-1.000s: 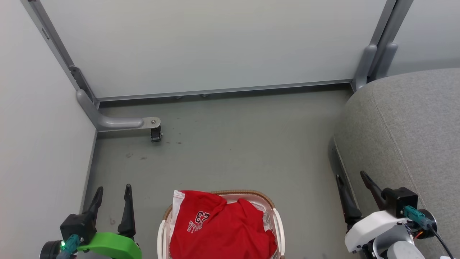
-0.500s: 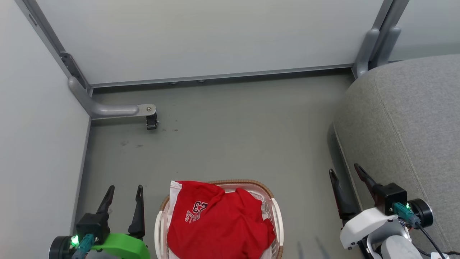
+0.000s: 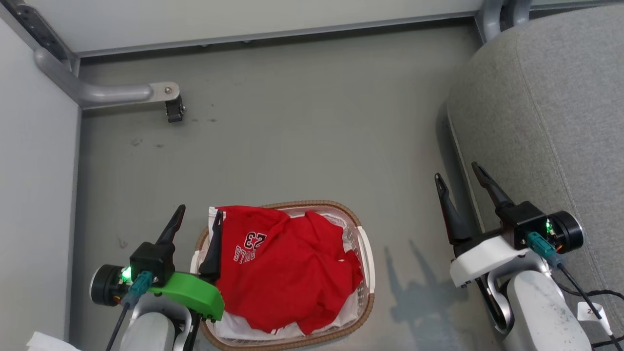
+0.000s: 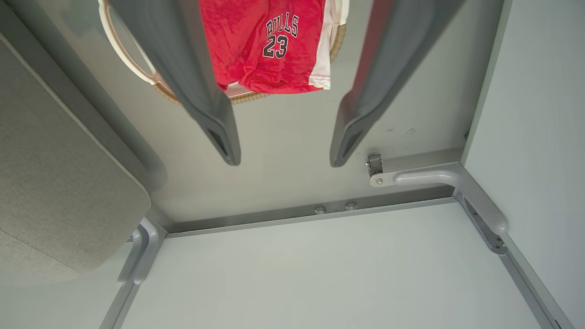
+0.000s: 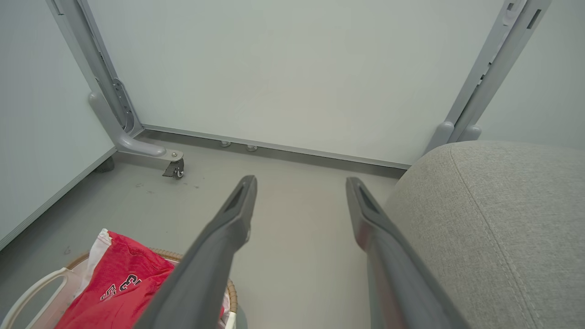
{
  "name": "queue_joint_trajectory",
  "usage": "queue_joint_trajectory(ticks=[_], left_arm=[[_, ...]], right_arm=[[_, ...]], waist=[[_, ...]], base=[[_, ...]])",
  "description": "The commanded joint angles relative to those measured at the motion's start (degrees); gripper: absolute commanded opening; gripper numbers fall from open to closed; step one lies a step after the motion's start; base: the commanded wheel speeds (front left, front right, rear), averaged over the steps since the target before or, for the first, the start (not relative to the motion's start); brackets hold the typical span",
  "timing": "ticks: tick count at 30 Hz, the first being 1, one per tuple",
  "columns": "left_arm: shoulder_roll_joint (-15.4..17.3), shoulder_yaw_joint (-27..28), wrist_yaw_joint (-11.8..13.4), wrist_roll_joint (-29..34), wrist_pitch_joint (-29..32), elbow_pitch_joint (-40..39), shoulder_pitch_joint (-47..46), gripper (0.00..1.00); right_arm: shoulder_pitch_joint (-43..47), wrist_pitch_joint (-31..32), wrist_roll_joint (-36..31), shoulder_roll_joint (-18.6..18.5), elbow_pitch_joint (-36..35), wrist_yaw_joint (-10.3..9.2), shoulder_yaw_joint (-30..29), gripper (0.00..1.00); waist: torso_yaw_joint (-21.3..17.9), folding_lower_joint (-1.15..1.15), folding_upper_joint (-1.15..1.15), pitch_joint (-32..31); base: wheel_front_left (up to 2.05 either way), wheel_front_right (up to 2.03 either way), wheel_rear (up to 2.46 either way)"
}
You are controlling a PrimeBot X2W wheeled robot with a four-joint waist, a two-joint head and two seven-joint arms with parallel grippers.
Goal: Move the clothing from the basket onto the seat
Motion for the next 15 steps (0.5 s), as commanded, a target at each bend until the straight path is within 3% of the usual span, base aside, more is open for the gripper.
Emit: queue_joint_trajectory(ticks=[1,15], left_arm=[[0.70,-0.52,0.08,-0.65,-0.04,0.35,-1.63,1.00],[4.12,-8.34,0.08,-3.97,-0.04,2.15,-10.25,1.00]], right_arm=[[-1.02,-0.27,0.21,-0.06,-0.51,-0.04,0.10,1.00],[-7.79,-0.27,3.64,-0.06,-3.95,-0.04,2.54,1.00]], waist=[[-1.86,-0.01,0.00,4.87],[-4.05,-0.01,0.00,16.88]], base=[[0.00,0.00,0.00],[0.00,0.00,0.00]])
